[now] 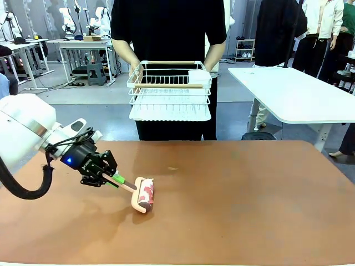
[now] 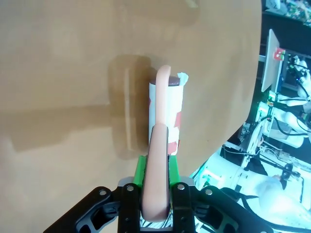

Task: Clean the table.
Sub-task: Clean the table with the Lint Roller when the human lifts the Dish drying rack.

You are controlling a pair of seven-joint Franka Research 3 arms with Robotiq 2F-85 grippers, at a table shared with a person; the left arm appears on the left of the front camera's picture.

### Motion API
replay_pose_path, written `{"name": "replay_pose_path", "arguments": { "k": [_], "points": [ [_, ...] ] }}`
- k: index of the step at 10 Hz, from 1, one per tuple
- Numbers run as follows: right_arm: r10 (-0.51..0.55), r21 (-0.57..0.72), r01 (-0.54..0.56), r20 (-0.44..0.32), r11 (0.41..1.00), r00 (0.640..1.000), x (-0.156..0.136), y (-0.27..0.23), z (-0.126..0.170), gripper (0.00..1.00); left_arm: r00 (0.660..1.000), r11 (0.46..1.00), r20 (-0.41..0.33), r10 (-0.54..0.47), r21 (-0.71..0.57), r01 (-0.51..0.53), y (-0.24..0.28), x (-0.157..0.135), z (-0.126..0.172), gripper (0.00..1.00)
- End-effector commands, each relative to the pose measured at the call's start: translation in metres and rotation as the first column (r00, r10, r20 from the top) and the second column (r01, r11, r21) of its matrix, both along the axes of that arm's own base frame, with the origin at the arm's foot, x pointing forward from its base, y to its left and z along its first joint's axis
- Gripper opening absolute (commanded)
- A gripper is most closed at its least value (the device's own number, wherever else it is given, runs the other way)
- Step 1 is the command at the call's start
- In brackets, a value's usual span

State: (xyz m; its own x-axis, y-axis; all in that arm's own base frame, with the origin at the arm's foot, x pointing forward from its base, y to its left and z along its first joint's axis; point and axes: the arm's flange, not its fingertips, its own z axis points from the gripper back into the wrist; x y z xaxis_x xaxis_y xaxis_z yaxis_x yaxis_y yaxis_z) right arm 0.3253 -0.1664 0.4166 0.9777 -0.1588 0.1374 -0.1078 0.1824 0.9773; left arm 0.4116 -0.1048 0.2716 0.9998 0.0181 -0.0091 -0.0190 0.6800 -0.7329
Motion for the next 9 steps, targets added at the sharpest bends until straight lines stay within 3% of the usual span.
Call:
{"name": "replay_pose_path", "arguments": {
  "k": [1,4,5,9],
  "points": [
    [0.001,0.003,-0.001,0.006,1.000,1.000,-0.001,0.001,0.002,1.00,1.000,0.989,-0.027,0.007,0.146,-0.003,0.031,-0.021,-0.011,0.21],
    [0.001,0.003,-0.001,0.006,1.000,1.000,-0.001,0.001,0.002,1.00,1.000,0.997,0.004,-0.002,0.082,0.001,0.060,-0.029,0.032,0.21],
    [0.001,0.003,-0.001,0.006,1.000,1.000,-0.001,0.001,0.002,1.00,0.999,0.997,0.046,0.010,0.078,-0.013,0.071,-0.030,0.053,0.21],
    [0.001,0.003,-0.001,0.006,1.000,1.000,-0.001,0.001,0.002,1.00,0.994,0.991,0.100,-0.034,0.133,0.020,0.075,-0.031,0.102,0.21]
  ]
}}
